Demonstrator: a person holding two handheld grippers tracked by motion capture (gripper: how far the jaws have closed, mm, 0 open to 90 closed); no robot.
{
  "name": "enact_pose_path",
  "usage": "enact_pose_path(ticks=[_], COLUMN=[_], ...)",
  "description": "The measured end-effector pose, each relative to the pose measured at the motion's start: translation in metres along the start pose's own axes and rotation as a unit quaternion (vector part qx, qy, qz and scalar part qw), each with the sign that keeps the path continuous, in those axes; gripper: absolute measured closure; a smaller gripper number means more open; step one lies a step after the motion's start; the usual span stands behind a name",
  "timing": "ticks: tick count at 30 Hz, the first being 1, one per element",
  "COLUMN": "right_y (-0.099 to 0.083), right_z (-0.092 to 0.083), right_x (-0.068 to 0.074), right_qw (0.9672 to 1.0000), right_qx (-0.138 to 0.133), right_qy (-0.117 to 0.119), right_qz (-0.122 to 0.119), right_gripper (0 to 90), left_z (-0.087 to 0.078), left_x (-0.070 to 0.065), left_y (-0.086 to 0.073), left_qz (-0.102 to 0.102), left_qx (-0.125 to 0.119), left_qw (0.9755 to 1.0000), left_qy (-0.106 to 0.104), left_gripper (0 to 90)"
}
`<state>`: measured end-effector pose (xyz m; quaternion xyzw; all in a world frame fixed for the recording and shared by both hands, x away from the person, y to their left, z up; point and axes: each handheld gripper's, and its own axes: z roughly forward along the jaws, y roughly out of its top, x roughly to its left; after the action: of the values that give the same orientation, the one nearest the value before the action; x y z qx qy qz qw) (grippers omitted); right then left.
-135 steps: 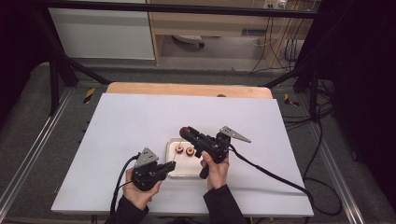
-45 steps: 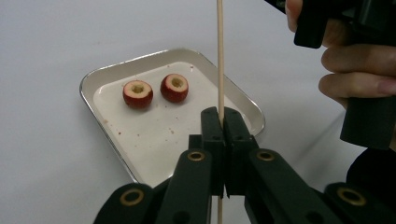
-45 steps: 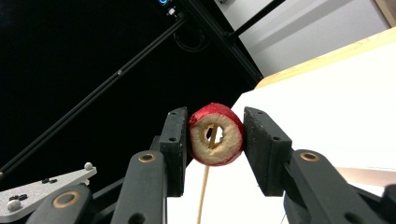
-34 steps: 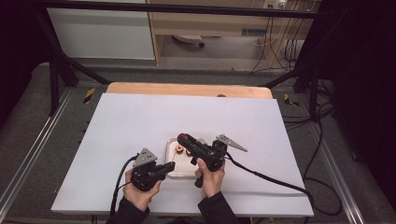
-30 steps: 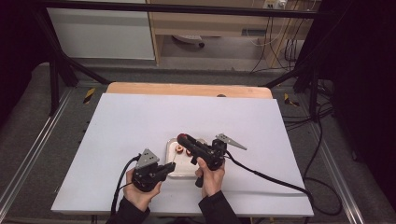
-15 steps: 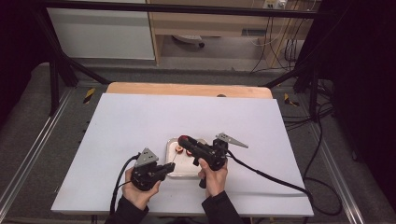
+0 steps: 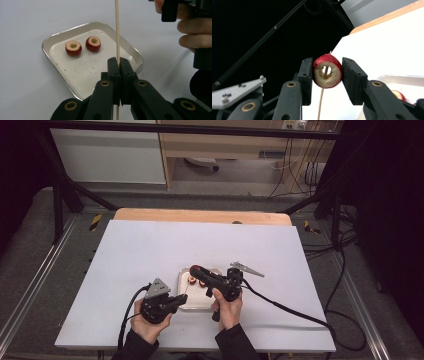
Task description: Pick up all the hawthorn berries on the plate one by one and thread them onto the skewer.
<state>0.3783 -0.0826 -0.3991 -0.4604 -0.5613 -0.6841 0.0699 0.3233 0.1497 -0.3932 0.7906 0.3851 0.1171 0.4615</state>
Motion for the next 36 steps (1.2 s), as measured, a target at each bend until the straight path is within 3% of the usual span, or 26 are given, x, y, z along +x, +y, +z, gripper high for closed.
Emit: enact_pose_path(ticks=[4, 7, 10, 11, 13, 14, 15, 16, 20, 22, 29, 33, 36], right_y=[0.011, 0.017, 0.019, 0.018, 0.023, 0.031, 0.039, 0.044, 0.044, 0.042, 0.028, 0.020, 0.021], right_z=[0.001, 0.000, 0.000, 0.001, -0.006, -0.014, -0.021, -0.025, -0.031, -0.029, -0.027, -0.023, -0.024], right_x=[-0.003, -0.003, -0.003, -0.005, -0.009, -0.014, -0.017, -0.018, -0.013, -0.014, -0.011, -0.009, -0.008], right_qw=[0.9983, 0.9962, 0.9954, 0.9954, 0.9954, 0.9926, 0.9915, 0.9915, 0.9909, 0.9896, 0.9855, 0.9828, 0.9828], right_qx=[0.009, 0.015, 0.018, 0.016, -0.048, -0.077, -0.083, -0.083, -0.081, -0.083, -0.085, -0.089, -0.091], right_qy=[0.020, 0.033, 0.031, 0.029, -0.005, -0.005, -0.001, -0.002, 0.015, 0.028, 0.055, 0.069, 0.069], right_qz=[0.054, 0.079, 0.089, 0.090, 0.083, 0.094, 0.100, 0.101, 0.106, 0.115, 0.137, 0.146, 0.145], right_gripper=[62.5, 62.5, 62.6, 62.6, 62.8, 62.8, 62.8, 62.8, 62.6, 62.5, 62.4, 62.3, 62.3], left_z=[-0.013, -0.020, -0.020, -0.019, -0.019, -0.017, -0.016, -0.014, -0.008, -0.008, -0.011, -0.012, -0.013], left_x=[0.001, -0.003, -0.006, -0.005, 0.000, 0.003, 0.004, 0.004, -0.010, -0.015, -0.014, -0.016, -0.016], left_y=[0.008, 0.012, 0.012, 0.011, 0.003, 0.001, 0.000, 0.001, 0.003, 0.002, 0.003, 0.004, 0.004], left_qz=[0.006, 0.018, 0.029, 0.025, 0.020, 0.017, 0.012, 0.006, 0.025, 0.024, 0.002, 0.006, 0.007], left_qx=[-0.017, -0.025, -0.022, -0.005, 0.001, 0.005, 0.006, 0.001, 0.006, -0.001, -0.033, -0.040, -0.042], left_qw=[0.9998, 0.9995, 0.9990, 0.9993, 0.9995, 0.9996, 0.9998, 1.0000, 0.9996, 0.9996, 0.9993, 0.9990, 0.9990], left_qy=[0.003, 0.011, 0.027, 0.028, 0.023, 0.021, 0.014, 0.004, -0.012, -0.017, -0.016, -0.017, -0.016], left_gripper=[88.9, 88.9, 88.9, 88.9, 89.0, 89.0, 89.0, 88.9, 88.9, 88.8, 88.8, 88.7, 88.7])
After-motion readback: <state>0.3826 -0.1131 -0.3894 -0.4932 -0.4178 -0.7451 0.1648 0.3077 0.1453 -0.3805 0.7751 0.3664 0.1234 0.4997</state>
